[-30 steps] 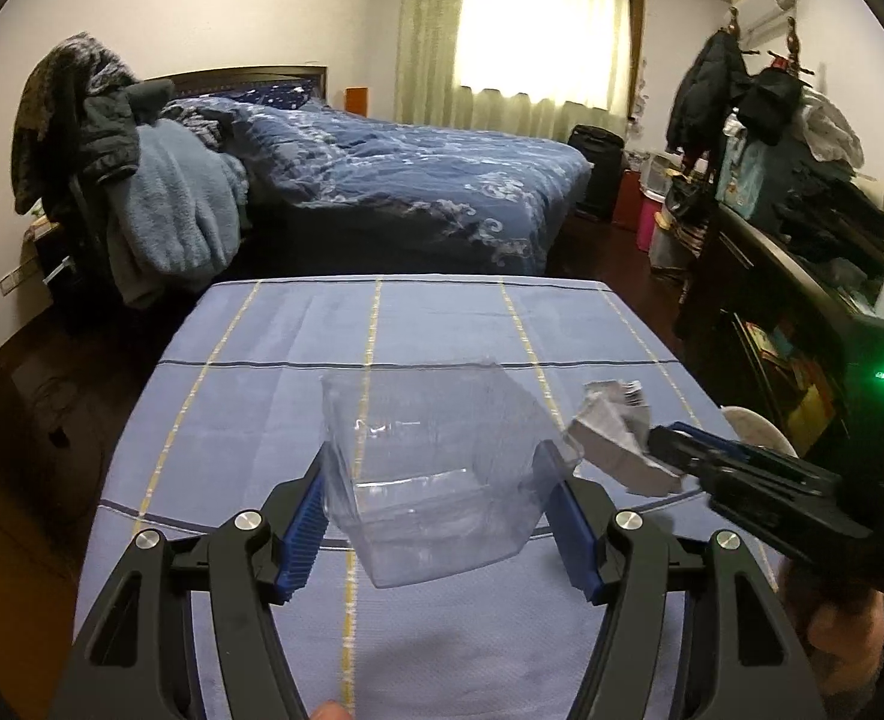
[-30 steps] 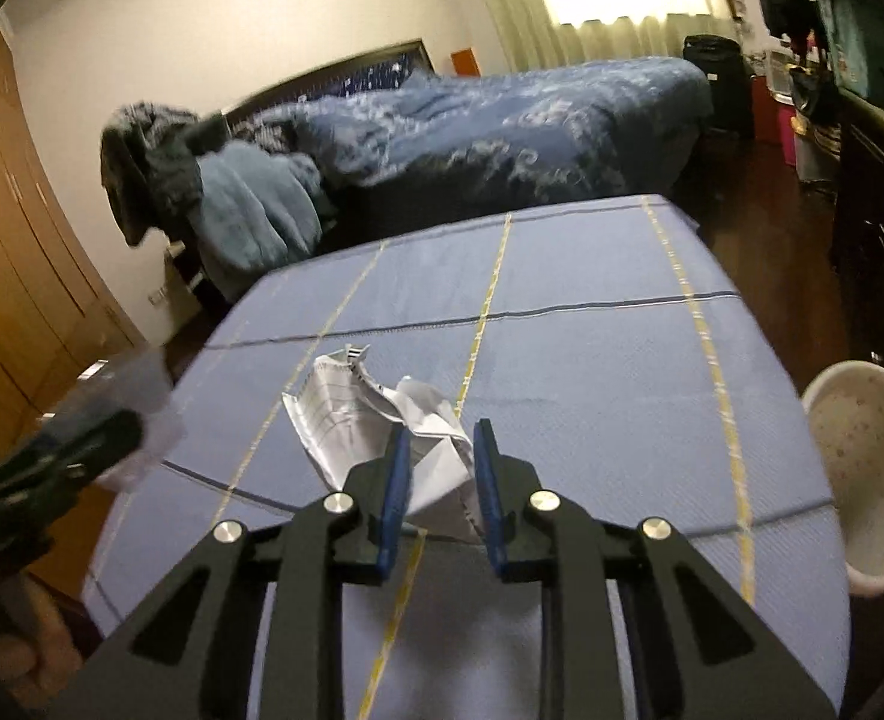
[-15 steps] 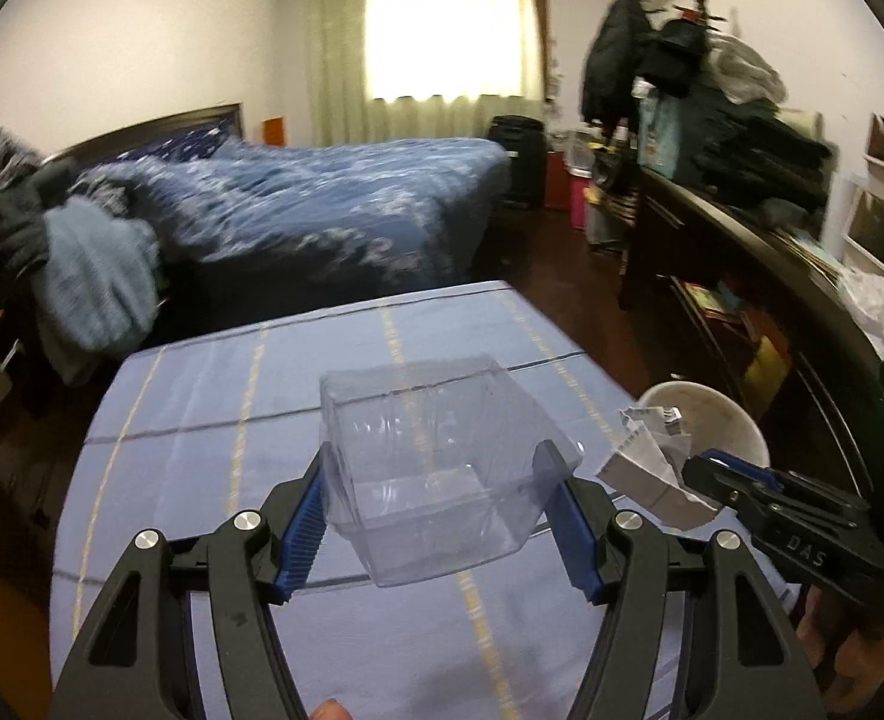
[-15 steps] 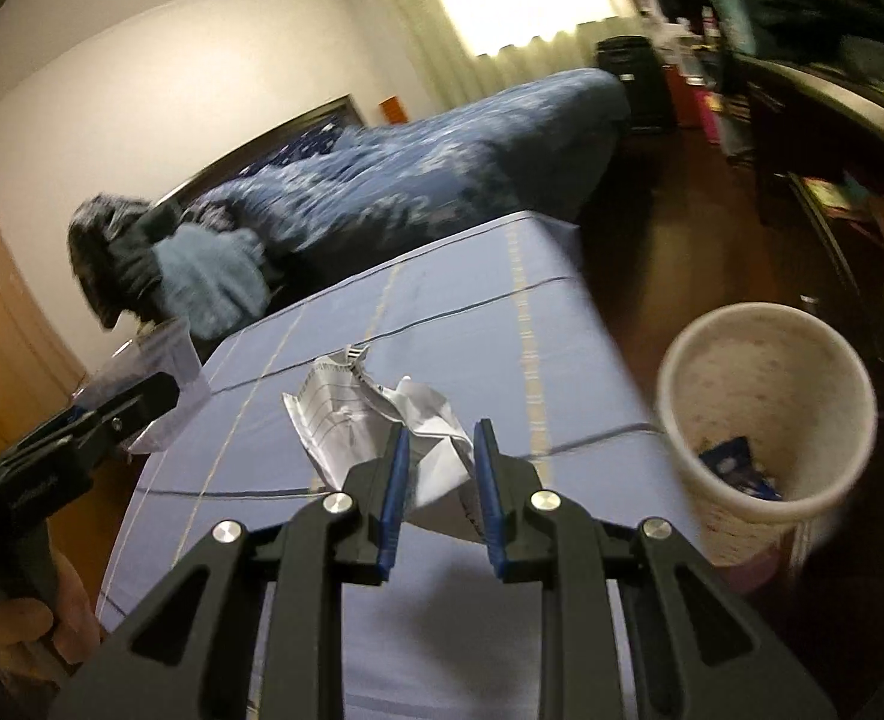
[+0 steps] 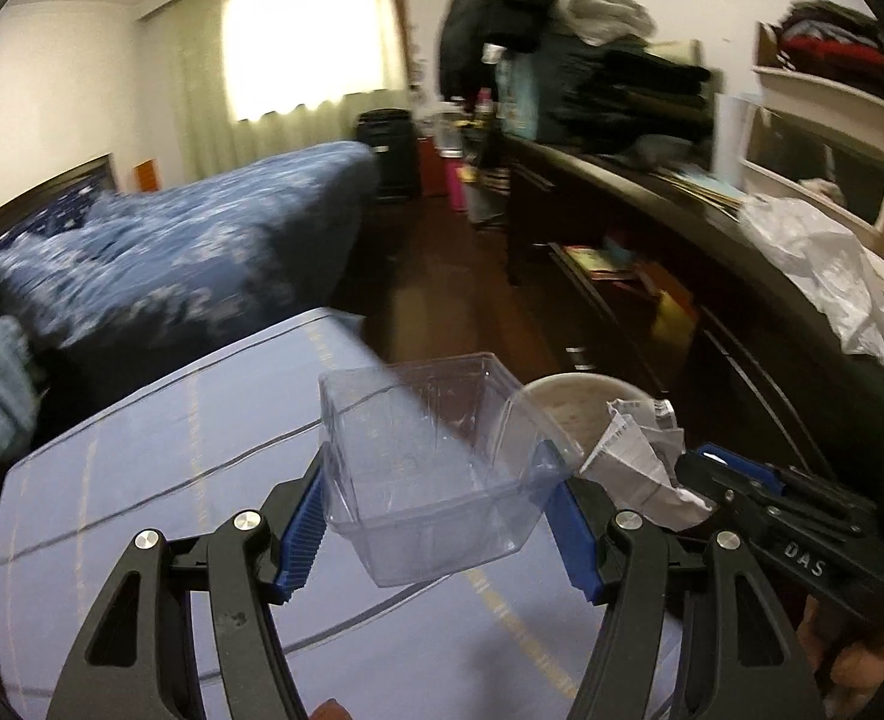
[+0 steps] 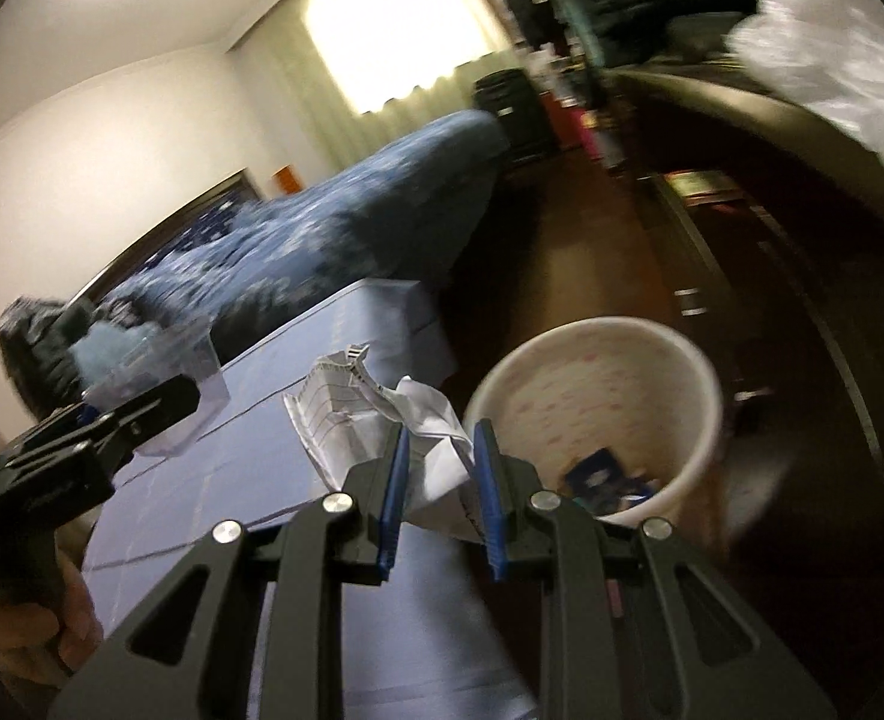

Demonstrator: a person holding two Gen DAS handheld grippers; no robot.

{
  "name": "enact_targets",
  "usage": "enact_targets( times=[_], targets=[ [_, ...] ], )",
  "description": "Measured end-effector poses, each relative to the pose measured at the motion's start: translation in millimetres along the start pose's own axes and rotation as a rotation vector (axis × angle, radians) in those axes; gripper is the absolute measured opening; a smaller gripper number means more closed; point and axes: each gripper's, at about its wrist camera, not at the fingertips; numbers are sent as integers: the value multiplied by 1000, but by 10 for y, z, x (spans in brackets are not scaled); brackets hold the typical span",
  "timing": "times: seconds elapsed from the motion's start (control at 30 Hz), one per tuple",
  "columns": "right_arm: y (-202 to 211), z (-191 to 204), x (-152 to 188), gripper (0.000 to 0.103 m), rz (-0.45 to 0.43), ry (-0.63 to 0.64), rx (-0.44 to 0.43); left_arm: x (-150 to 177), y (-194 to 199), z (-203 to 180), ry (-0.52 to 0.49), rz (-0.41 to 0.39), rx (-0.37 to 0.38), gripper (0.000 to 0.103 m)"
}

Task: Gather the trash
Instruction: 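Carry the plastic box and paper to the white bin and release both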

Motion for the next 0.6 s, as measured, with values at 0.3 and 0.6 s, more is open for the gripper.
enact_targets(
  times=[0.3, 0.6],
  targets=[
    [-267, -726, -236, 23, -55, -127, 161, -314, -720, -433, -40, 75, 150, 66],
    [-584, -884, -404, 24, -79, -104, 247, -487, -1158, -639, -42, 99, 180, 87]
  ],
)
Point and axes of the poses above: each gripper's, at about its wrist camera, not at the fingertips, and y roughly against the way its jaws point, z to its left, x to its underside, and after that the axes turned 2 degrees about -y, right-handed
